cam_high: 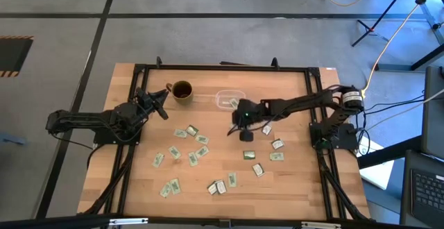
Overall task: Pick and place Stevia / Truvia into bins
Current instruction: Put the stevia packet into the transparent container
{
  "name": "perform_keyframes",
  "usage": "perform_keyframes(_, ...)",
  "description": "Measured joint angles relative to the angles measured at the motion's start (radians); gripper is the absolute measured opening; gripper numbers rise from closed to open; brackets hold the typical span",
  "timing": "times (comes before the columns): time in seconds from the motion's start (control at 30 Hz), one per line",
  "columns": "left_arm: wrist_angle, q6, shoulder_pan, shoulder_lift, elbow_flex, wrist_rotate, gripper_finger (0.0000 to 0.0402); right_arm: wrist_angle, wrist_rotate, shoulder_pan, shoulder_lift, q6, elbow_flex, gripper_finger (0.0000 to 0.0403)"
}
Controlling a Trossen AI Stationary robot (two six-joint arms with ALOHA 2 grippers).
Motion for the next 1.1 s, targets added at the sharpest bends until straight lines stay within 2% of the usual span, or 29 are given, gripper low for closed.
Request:
perform_keyframes(0.13,-0.003,0.0,0.0,0.0,0.0,0.0,0.0058,-0.004,0.091,-0.038,-0.002,-0.016,0.054,0.0002)
perform_keyframes(0.23,-0.003,0.0,0.0,0.0,0.0,0.0,0.0058,-0.002,0.122,-0.079,-0.001,-0.018,0.072,0.0002)
perform_keyframes(0.57,-0.004,0.0,0.0,0.0,0.0,0.0,0.0058,0.009,0.124,-0.189,-0.001,0.013,0.036,0.0001)
perform_keyframes(1.1,-0.004,0.0,0.0,0.0,0.0,0.0,0.0058,0.09,0.123,-0.199,0.045,0.035,0.014,0.0)
